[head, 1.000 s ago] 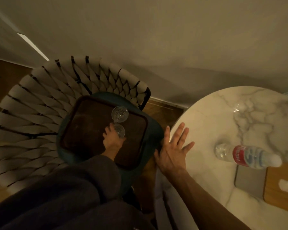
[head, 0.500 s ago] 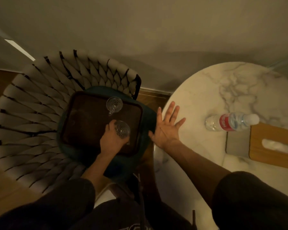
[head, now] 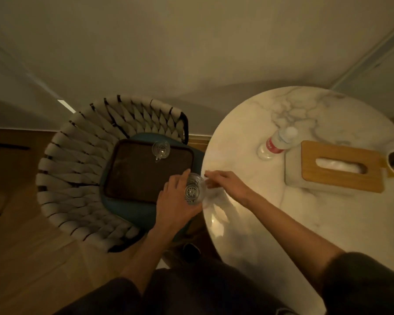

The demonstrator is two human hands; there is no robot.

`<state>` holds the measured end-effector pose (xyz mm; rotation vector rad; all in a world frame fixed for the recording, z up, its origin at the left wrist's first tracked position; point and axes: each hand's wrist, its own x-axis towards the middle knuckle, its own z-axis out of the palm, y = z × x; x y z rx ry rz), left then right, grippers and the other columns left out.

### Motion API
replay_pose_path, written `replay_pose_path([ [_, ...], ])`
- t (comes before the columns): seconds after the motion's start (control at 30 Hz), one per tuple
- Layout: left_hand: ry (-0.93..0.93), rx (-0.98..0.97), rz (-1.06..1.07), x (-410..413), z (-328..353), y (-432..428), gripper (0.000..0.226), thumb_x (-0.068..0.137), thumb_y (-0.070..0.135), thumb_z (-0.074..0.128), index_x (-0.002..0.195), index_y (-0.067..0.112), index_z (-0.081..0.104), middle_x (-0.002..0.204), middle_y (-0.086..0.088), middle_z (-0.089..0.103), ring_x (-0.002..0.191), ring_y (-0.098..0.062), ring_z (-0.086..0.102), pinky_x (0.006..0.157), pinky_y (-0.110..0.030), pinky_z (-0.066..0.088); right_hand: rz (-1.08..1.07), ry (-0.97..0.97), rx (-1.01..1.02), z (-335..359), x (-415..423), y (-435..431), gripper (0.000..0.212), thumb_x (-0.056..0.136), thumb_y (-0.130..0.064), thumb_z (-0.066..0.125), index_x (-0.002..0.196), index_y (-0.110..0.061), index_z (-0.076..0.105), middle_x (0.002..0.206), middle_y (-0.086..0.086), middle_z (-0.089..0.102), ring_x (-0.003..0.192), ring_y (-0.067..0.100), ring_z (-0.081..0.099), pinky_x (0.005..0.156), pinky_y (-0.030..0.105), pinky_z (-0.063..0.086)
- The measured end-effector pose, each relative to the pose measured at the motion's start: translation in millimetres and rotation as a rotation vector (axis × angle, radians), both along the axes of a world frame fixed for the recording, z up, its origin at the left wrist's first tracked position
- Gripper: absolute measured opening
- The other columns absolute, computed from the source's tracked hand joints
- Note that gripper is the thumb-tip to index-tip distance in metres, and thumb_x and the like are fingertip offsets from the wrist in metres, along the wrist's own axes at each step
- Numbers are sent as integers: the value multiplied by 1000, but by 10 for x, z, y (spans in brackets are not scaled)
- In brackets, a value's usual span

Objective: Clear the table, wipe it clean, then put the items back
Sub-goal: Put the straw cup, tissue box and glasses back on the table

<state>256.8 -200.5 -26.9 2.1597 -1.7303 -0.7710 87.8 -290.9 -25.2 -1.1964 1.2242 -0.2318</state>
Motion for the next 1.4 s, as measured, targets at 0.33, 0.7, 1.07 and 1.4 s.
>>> replay_pose_path([
  [0.33,292,105,-225,-1813,2,-78,107,61,37,86,148,20,27,142,1,40,127,-16,43,98,-18,31,-269,79,-207,-59,-1867,640,18,93,-13,64,102,-3,76,90,15,75,85,18,72,73,20,57],
  [0.7,218,91,-203,-2814,76,-401,88,58,28,89,132,14,42,128,-2,45,112,-18,52,81,-19,37,-360,162,-264,-238,-2739,389,24,93,-9,61,72,-5,71,61,1,61,49,-5,53,52,7,41],
  [1.07,215,48,-117,-2901,-71,-406,99,54,40,90,135,18,37,129,0,46,111,-19,55,84,-27,46,-336,176,-297,-416,-2785,277,30,96,-25,59,83,-3,74,75,12,71,64,9,57,60,22,44],
  [1.4,324,101,-157,-2399,-12,-307,115,62,47,85,151,32,14,136,12,40,100,-9,60,85,-28,53,-300,378,-216,213,-2850,437,39,99,-29,53,74,-3,70,63,9,70,57,22,69,64,32,56],
])
